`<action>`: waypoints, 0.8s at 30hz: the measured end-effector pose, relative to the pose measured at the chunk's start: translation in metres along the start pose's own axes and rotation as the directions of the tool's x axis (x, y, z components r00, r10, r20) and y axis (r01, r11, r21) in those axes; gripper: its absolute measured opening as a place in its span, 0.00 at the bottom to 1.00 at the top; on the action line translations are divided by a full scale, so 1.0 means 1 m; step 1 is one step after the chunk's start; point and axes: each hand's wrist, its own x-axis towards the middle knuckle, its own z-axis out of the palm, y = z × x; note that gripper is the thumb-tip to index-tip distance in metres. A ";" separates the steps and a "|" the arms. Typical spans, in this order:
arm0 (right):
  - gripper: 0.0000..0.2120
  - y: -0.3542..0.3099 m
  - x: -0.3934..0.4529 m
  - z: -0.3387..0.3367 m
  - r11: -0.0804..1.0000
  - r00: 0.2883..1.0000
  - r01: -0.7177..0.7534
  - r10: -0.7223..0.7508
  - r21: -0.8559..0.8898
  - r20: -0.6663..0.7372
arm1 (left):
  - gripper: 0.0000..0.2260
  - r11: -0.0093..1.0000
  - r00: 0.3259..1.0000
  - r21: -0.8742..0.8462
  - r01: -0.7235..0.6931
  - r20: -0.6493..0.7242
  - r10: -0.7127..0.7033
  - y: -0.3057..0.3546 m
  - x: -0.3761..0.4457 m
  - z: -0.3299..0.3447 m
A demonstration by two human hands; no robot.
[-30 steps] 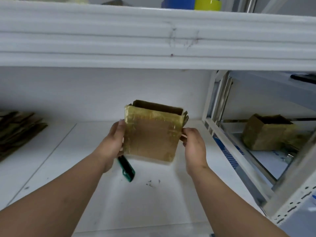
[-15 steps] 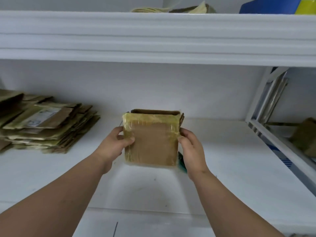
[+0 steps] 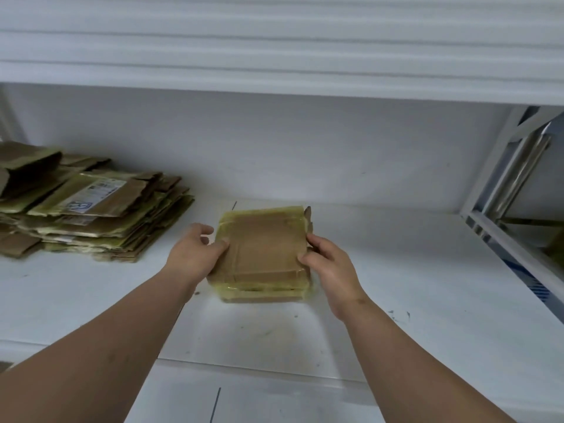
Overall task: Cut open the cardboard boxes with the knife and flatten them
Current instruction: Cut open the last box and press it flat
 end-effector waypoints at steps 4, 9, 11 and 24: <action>0.19 0.010 0.016 -0.004 0.996 0.998 -0.026 0.020 -0.087 -0.064 | 0.32 0.901 0.951 0.330 -0.282 0.221 0.217 0.003 -0.003 0.011; 0.16 0.014 0.024 -0.015 0.981 0.998 0.035 -0.043 -0.192 -0.036 | 0.41 0.477 0.895 0.760 -0.441 0.335 0.295 0.010 -0.004 0.044; 0.17 0.017 0.028 -0.026 0.952 0.994 0.043 -0.073 -0.304 -0.087 | 0.40 0.349 0.891 0.832 -0.431 0.332 0.308 0.014 -0.004 0.053; 0.18 0.051 0.045 -0.076 0.331 0.991 -0.005 0.129 -0.944 0.040 | 0.49 0.425 0.890 0.783 -0.454 0.380 0.252 0.025 0.015 0.065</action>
